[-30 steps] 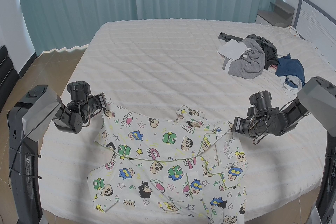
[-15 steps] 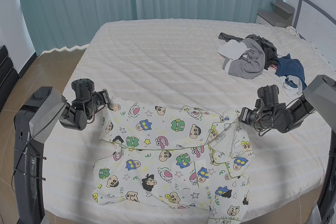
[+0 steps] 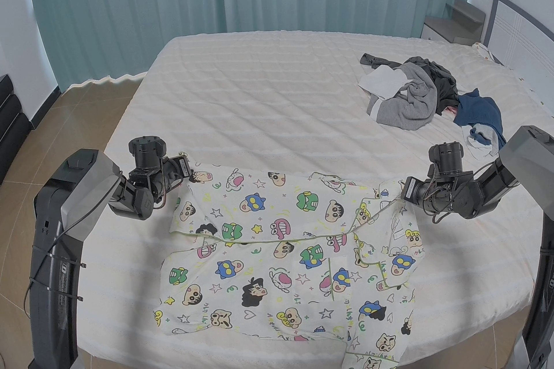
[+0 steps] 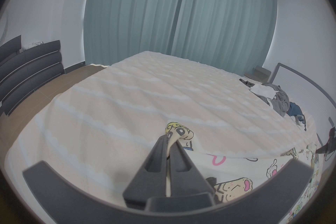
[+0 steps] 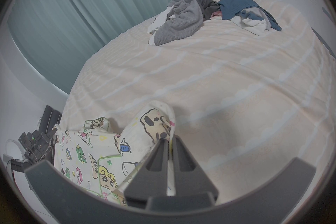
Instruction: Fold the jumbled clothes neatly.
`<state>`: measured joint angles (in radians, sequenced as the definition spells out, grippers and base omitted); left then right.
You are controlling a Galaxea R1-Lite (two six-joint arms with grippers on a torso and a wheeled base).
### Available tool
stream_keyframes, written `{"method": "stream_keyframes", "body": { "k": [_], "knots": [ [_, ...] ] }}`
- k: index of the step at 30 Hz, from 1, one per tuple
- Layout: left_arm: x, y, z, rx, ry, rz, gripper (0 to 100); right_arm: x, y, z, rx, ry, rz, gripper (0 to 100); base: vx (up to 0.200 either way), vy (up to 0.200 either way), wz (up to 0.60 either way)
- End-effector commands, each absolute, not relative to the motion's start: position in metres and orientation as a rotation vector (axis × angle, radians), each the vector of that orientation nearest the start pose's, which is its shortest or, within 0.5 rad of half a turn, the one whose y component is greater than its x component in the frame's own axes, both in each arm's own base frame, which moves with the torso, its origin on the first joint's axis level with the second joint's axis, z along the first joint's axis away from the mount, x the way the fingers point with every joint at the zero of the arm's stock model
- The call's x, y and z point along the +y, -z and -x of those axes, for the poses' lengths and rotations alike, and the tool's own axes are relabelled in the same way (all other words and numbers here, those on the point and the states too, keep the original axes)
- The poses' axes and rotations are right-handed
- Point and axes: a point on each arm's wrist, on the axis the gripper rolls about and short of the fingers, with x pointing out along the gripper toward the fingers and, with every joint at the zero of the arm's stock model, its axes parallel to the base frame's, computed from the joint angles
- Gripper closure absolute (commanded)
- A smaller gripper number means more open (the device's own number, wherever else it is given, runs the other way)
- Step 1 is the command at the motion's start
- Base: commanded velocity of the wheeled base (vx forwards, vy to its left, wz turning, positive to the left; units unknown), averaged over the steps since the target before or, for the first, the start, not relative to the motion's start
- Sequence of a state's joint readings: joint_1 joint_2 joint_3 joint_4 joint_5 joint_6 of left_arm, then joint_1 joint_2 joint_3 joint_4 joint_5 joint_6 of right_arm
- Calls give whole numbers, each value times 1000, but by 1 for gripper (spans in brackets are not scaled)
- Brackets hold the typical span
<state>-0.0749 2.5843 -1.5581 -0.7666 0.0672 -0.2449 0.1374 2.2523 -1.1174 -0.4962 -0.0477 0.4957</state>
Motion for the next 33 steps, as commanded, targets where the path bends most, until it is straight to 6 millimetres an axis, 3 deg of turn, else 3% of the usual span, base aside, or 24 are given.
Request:
{"method": "stream_keyframes", "body": {
  "k": [1, 33],
  "knots": [
    [-41, -13, -507, 277, -19, 221, 100, 48, -41, -412, 645, 95, -423, 100, 0, 0, 0],
    [-62, -8, -513, 281, 7, 215, 100, 19, -40, -432, 580, 213, -424, 100, 0, 0, 0]
  ]
}}
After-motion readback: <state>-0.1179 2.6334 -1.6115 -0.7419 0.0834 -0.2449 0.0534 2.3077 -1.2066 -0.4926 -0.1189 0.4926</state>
